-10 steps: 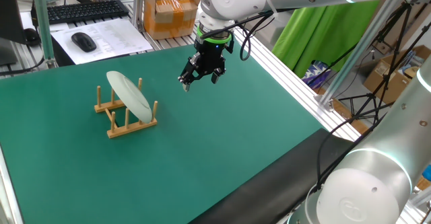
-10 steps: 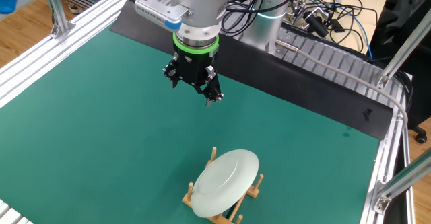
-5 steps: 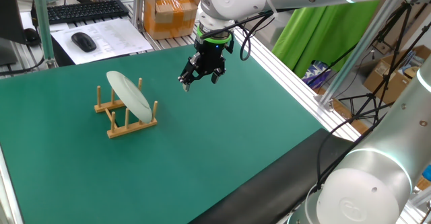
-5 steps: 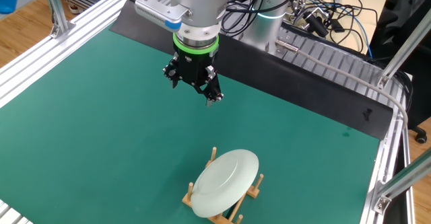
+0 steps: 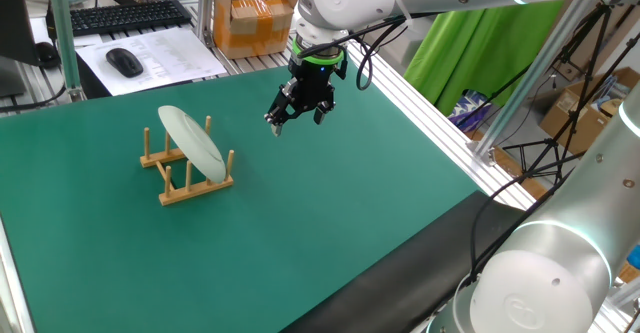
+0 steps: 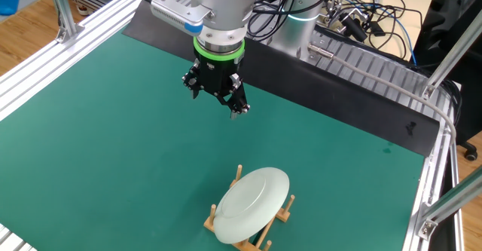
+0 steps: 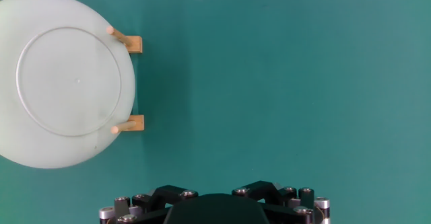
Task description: Take the dish off the dish rack
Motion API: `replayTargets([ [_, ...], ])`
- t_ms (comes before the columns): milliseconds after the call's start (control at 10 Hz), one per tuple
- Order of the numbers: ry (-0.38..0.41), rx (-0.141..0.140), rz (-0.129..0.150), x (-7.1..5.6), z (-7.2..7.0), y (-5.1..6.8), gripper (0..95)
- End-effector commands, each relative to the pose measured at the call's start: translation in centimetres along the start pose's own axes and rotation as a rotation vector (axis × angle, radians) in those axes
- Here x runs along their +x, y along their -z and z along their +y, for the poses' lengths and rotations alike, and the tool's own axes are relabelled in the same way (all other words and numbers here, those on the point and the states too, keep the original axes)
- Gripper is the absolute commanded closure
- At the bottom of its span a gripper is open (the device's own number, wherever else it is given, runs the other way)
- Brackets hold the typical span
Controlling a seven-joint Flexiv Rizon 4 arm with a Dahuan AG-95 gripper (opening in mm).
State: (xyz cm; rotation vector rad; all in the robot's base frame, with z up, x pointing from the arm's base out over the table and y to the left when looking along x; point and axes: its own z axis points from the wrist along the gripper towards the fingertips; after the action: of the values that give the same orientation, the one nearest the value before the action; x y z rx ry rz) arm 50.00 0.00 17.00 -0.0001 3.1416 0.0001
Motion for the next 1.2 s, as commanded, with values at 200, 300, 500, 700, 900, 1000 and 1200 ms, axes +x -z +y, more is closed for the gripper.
replayTargets([
  [200,-0.229,-0.033,-0.06,0.3,0.1,-0.3,95.0],
  [300,-0.23,-0.032,-0.061,0.6,0.2,-0.6,95.0],
  [500,-0.233,-0.029,-0.065,0.8,0.2,-0.7,95.0],
  [700,-0.231,-0.029,-0.066,0.8,0.3,-0.7,95.0],
  [900,-0.229,-0.028,-0.069,0.7,0.5,-0.5,95.0],
  [1000,-0.229,-0.028,-0.073,0.5,0.7,-0.3,95.0],
  [1200,-0.237,-0.028,-0.075,0.2,1.6,0.4,95.0],
])
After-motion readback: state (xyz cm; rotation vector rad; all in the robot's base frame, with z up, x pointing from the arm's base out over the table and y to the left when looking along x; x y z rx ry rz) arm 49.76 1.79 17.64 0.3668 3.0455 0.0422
